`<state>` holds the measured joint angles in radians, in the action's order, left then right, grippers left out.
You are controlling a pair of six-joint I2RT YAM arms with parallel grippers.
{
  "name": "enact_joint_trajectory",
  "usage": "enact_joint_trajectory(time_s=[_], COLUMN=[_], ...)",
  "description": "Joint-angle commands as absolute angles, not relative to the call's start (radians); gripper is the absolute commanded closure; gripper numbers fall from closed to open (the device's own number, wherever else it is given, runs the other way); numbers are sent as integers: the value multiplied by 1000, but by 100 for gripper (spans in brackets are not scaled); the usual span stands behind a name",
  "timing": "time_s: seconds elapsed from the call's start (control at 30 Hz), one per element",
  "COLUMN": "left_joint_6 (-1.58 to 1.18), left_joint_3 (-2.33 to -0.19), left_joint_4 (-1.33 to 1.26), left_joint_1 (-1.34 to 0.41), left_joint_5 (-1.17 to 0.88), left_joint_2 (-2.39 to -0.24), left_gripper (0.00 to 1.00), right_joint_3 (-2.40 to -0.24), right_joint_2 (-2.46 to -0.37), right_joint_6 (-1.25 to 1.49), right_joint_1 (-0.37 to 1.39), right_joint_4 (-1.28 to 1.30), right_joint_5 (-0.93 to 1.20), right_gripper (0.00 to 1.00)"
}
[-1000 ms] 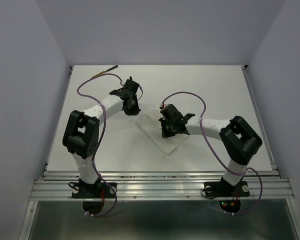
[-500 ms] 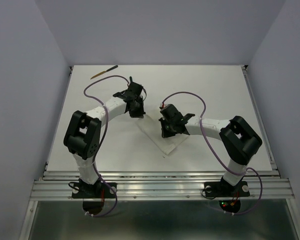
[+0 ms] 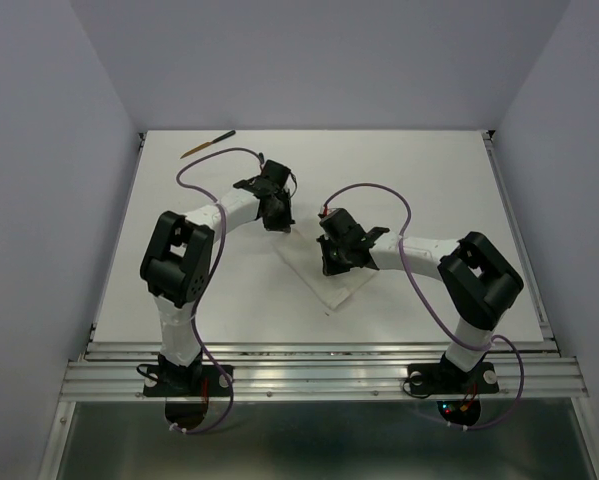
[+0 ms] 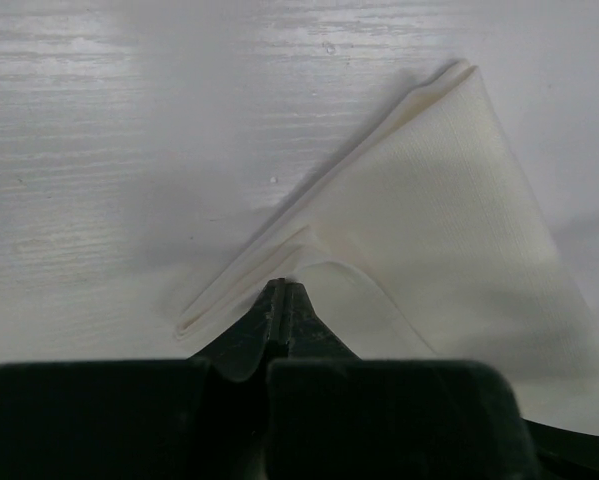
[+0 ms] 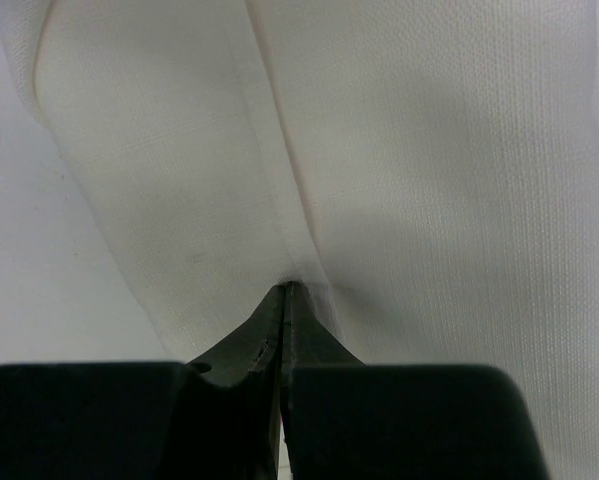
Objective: Fold the napkin into a case and place the utensils inside
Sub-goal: Fold the 2/3-rectangle-folded napkin at the center of the board.
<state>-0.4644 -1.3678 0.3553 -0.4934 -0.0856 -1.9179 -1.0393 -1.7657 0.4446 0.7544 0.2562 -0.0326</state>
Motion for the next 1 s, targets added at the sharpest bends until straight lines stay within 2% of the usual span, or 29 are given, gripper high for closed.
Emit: enact_joint_trajectory(time_s=[0.0,0.57,0.67,0.7,0.73,0.9,0.97], left_joint_6=[-448,-463,-460,-459,-457,-457,-456], left_joint_3=[-1425,-1440,-1427,-1424,-1422,-1419,-1420], left_joint_4=[336,299,302,302,302,301,301], left_joint_1=[-494,-494,-494,-494,-492,-494,-494], left_joint_5=[-95,-118,-112,-112,-110,-110,-110], left_joint_2=[-1928,-2019,-2011,-2010,-2006,-2006,-2008], left_gripper=[100,100,100,100,100,100,100], right_joint_3=[-1048,-1011,-1012,-1020,-1038,-1124,-1189], right_joint_2=[-1793,-1757,-1712,-1688,-1678,-1683,-1729], right_joint_6=[436,413,394,376,371,353,342], right_joint_1=[767,767,767,767,755,609,546], right_joint_4=[262,233,227,229,232,232,230], right_joint_5=[-61,-35,-86,-98,-112,-65,-19], right_gripper=[99,99,91,82,78,71,64])
